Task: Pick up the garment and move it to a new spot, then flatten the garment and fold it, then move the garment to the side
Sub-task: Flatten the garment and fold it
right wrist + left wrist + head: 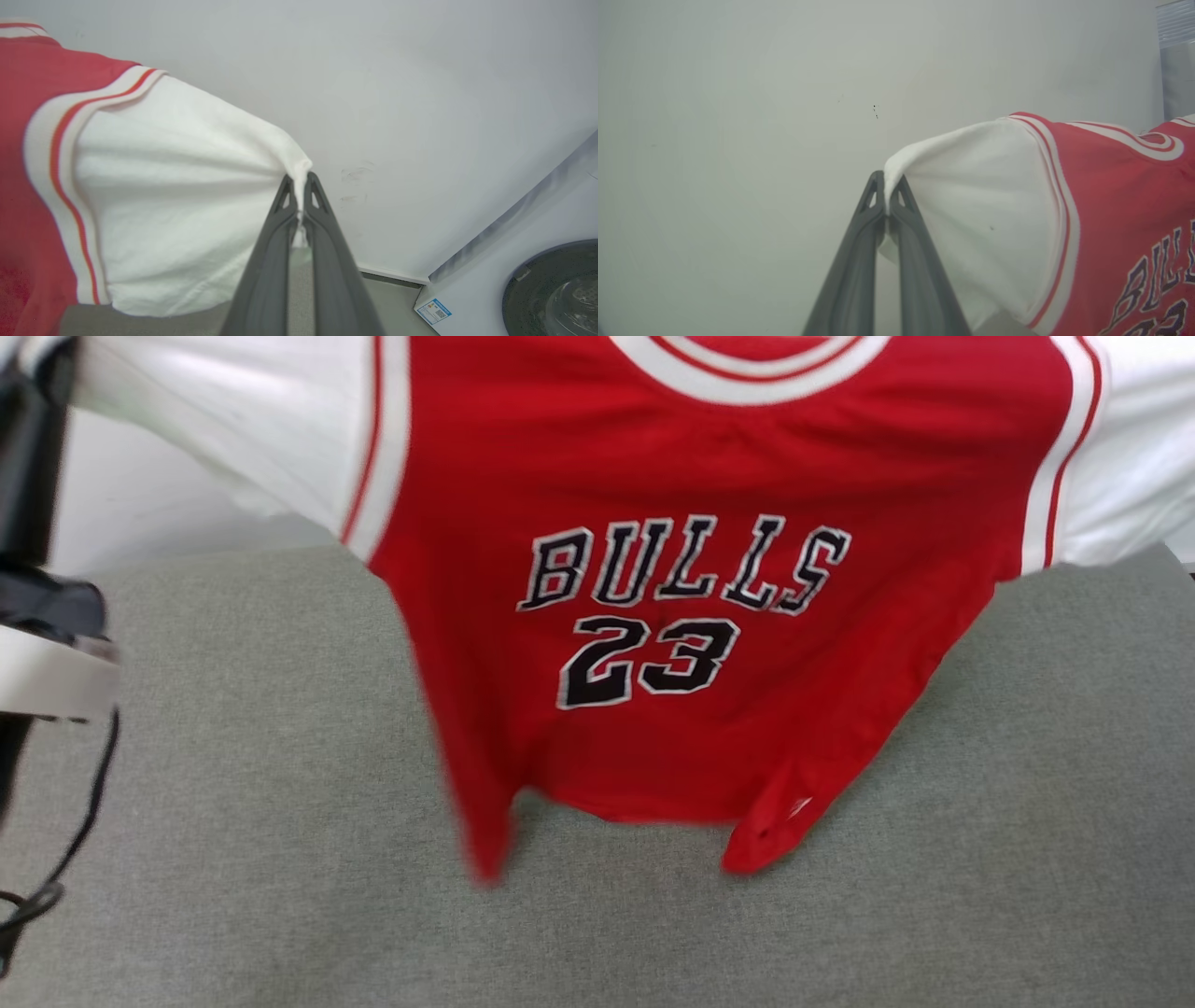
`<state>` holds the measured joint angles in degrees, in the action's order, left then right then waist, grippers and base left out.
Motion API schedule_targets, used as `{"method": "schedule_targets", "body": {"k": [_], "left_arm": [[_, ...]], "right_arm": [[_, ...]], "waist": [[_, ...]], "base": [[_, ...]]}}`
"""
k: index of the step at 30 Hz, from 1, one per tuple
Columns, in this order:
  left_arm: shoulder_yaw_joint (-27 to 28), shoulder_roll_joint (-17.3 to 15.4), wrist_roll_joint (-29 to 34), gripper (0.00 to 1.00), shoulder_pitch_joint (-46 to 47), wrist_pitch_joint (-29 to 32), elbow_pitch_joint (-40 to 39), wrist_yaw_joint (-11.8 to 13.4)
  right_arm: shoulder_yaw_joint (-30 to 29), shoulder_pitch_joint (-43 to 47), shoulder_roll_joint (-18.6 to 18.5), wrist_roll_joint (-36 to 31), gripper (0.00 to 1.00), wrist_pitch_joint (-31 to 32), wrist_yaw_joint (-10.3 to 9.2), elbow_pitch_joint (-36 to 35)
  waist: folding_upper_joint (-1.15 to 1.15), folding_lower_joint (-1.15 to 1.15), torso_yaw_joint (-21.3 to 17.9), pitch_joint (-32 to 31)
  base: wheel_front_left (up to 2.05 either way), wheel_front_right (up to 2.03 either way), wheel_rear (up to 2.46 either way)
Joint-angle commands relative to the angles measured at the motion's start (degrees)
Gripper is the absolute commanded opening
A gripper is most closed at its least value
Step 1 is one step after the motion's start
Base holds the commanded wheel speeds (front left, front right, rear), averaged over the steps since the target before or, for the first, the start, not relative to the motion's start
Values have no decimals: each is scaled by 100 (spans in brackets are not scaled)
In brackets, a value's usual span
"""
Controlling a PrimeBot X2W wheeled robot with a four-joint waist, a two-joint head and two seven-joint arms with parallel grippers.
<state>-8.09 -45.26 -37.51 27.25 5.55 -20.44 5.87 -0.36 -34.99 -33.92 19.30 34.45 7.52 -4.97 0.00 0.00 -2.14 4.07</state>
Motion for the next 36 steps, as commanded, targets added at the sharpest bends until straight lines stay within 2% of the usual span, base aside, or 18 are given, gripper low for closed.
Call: {"method": "schedule_targets", "body": {"k": [1,7,11,20,25,29,33,36], "left_arm": [[153,-73,-16,0,136,-28,-83,77],[552,-228,-61,0,524,-65,-232,198],[590,-298,-7,0,733,30,-305,272],[447,-389,57,0,1254,152,-10,168],[278,-360,78,0,1896,182,468,7],[106,-270,39,0,2821,183,1100,-235],[-94,45,138,0,3894,-4,1878,-377],[-236,239,265,0,4676,-210,2562,-509]], "right_arm": [[49,-200,16,31,0,-64,-6,-96],[159,-691,2,145,0,-170,-6,-274],[214,-983,46,231,0,-214,-6,-295],[301,-1577,13,274,0,-359,-6,-136],[379,-2143,-106,234,0,-517,-6,157],[431,-2805,-144,240,0,-734,-6,507],[420,-3588,-44,69,0,-1066,-7,1046],[398,-4193,162,-84,0,-1331,-7,1602]], "waist": [[0,0,-25,-41],[0,0,-64,-18],[0,0,-84,112],[0,0,-99,682],[0,0,-68,1297],[0,0,-21,1849],[0,0,16,2347],[0,0,18,2630]], "base": [[0,0,0],[0,0,0],[0,0,0],[0,0,0],[0,0,0],[0,0,0],[0,0,0],[0,0,0]]}}
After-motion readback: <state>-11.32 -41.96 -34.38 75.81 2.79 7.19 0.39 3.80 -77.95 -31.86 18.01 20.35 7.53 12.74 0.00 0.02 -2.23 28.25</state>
